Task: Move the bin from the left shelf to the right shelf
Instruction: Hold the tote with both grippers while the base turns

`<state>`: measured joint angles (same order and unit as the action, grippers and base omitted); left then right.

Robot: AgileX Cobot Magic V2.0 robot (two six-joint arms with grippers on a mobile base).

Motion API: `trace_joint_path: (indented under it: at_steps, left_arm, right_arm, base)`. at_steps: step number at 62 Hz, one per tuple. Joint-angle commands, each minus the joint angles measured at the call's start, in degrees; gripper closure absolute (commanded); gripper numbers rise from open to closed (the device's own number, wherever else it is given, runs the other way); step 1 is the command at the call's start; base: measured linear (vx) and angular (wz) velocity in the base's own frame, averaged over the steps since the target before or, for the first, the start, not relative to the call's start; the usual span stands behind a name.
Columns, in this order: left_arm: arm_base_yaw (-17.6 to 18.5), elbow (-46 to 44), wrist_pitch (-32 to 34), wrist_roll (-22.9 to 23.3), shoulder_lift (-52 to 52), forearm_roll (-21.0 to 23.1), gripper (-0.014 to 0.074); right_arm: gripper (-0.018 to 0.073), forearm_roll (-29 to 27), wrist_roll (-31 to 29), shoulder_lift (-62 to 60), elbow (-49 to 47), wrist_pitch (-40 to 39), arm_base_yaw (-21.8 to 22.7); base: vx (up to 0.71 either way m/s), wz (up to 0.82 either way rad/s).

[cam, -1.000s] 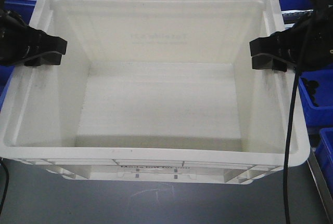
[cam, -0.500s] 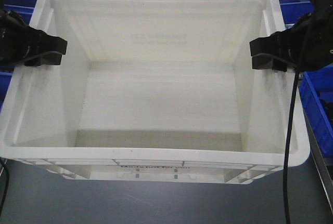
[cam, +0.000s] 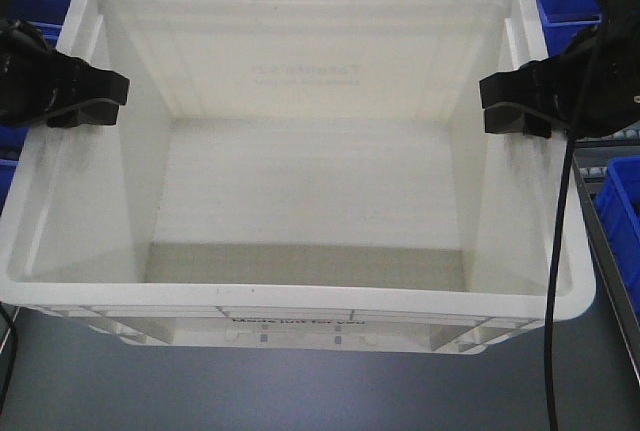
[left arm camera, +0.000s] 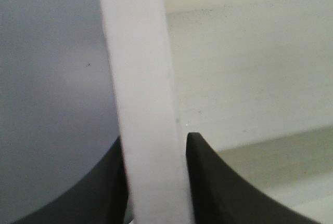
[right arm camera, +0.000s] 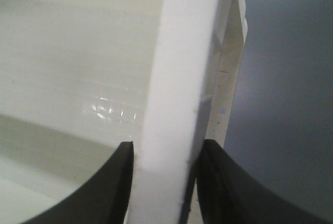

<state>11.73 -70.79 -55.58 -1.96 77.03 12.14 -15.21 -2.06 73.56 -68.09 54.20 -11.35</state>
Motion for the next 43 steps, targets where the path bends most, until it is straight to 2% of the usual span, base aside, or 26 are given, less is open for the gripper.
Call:
trace_joint_path:
  at_steps: [1, 43]
  left_arm:
    - [-0.1, -2.0, 3.8, -1.9, -2.6, 0.4, 0.0604]
    - [-0.1, -2.0, 3.8, -1.9, -2.6, 0.4, 0.0604]
  right_arm:
    - [0.0564, -0.3, -3.7, -2.6, -2.3, -4.4, 0.1]
    - [0.0564, -0.3, -3.7, -2.6, -2.3, -4.4, 0.1]
  base:
    - [0.14, 0.03]
    - [0.06, 0.01]
